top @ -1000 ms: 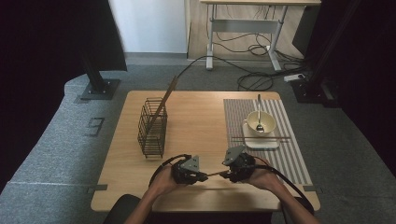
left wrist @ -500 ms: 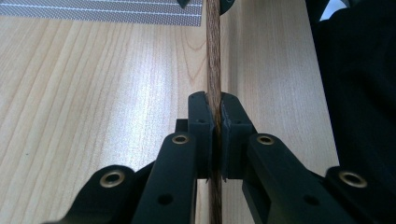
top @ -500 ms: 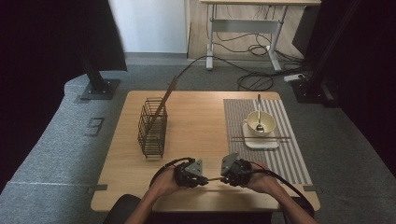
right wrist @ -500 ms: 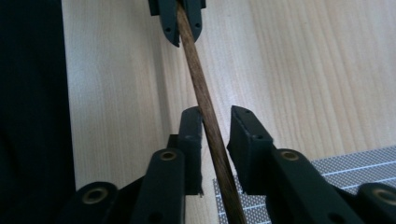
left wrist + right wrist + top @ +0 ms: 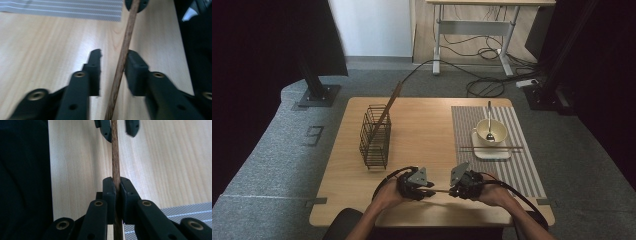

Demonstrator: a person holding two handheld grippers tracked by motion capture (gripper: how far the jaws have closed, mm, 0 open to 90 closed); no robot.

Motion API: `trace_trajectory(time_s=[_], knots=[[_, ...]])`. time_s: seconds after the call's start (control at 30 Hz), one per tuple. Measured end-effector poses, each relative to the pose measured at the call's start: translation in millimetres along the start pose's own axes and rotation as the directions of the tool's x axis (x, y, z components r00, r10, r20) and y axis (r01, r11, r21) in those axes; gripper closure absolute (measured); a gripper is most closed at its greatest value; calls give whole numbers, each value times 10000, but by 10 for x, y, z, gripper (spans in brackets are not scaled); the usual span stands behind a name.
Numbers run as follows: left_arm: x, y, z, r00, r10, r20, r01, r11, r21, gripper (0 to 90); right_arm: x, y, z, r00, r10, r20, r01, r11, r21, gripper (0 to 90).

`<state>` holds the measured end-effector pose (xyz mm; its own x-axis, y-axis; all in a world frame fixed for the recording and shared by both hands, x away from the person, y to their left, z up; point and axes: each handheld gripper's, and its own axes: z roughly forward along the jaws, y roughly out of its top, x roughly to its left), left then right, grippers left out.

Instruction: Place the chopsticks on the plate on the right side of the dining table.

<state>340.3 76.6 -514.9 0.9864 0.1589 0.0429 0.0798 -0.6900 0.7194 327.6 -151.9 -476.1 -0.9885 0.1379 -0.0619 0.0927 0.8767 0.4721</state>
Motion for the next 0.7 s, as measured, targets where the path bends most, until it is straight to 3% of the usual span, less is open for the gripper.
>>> trace_trajectory(time_s=[0.2,0.37,0.47,0.57,0.7], knots=[[58,-26,-54,9936,-916,-664,856,9925,-875,343,-51,-26,-77,9989,389,273,-383,9990,-217,830],[112,-53,-93,9792,-1781,-970,1611,9737,-1610,143,-97,-67,-123,9968,679,424,-663,9971,-377,829],[127,-65,-108,9712,-2104,-1117,1869,9638,-1902,97,-131,-107,-150,9943,903,576,-879,9952,-419,829],[127,-77,-108,9671,-2194,-1288,1918,9614,-1973,7,-167,-150,-180,9906,1170,704,-1135,9922,-518,829],[134,-100,-103,9600,-2332,-1548,1987,9573,-2101,0,-223,-211,-221,9844,1523,882,-1477,9874,-562,829]])
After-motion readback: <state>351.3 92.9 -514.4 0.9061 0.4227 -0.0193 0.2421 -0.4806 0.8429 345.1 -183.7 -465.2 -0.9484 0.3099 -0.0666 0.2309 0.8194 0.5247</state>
